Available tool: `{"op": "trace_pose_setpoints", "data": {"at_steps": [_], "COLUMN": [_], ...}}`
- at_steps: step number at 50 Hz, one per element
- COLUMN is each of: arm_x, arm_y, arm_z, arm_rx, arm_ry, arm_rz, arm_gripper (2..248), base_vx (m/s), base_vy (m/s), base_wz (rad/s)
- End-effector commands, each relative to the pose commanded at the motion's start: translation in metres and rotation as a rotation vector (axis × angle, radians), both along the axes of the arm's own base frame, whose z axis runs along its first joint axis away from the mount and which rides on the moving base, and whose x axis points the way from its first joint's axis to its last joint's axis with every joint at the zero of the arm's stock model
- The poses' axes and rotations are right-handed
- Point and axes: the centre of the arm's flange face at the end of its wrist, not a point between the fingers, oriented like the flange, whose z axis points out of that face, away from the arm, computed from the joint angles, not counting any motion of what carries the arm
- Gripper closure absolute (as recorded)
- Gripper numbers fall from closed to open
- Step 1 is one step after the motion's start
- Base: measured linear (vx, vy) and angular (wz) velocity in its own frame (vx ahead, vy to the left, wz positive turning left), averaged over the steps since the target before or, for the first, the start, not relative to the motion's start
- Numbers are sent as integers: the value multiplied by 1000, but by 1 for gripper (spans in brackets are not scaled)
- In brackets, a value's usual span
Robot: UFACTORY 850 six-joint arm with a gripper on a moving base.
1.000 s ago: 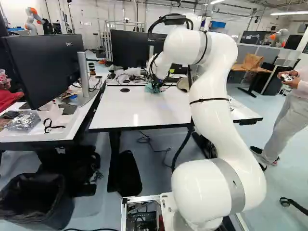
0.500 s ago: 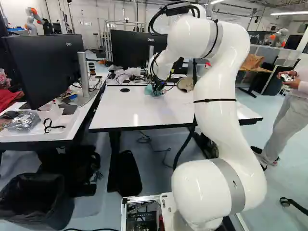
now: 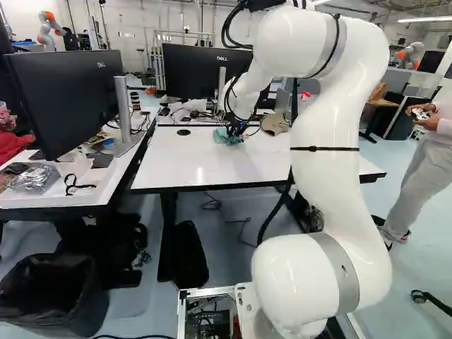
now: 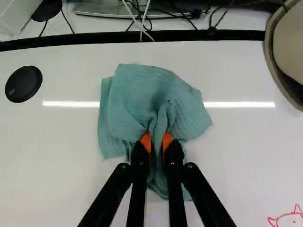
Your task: Clean the table with the green towel
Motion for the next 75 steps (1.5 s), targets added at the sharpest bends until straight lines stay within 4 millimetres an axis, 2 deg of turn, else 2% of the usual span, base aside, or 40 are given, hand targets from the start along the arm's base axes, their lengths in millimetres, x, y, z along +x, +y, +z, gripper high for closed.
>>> {"op": "trace_pose_setpoints", "data": {"at_steps": [15, 42, 60, 75], "arm_x": [-1, 29, 60, 85], "arm_y": [-27, -70, -70, -59], "arm_z": [0, -3, -6, -9], "arm_rx": [0, -1, -3, -3], "arm_ry": [0, -27, -56, -80], "arm_rz": [-42, -104, -100, -81], "arm_gripper": [204, 204, 204, 204], "base_vx": [0, 0, 0, 0], "base_vy": [0, 0, 0, 0], "base_wz": [0, 0, 0, 0]}}
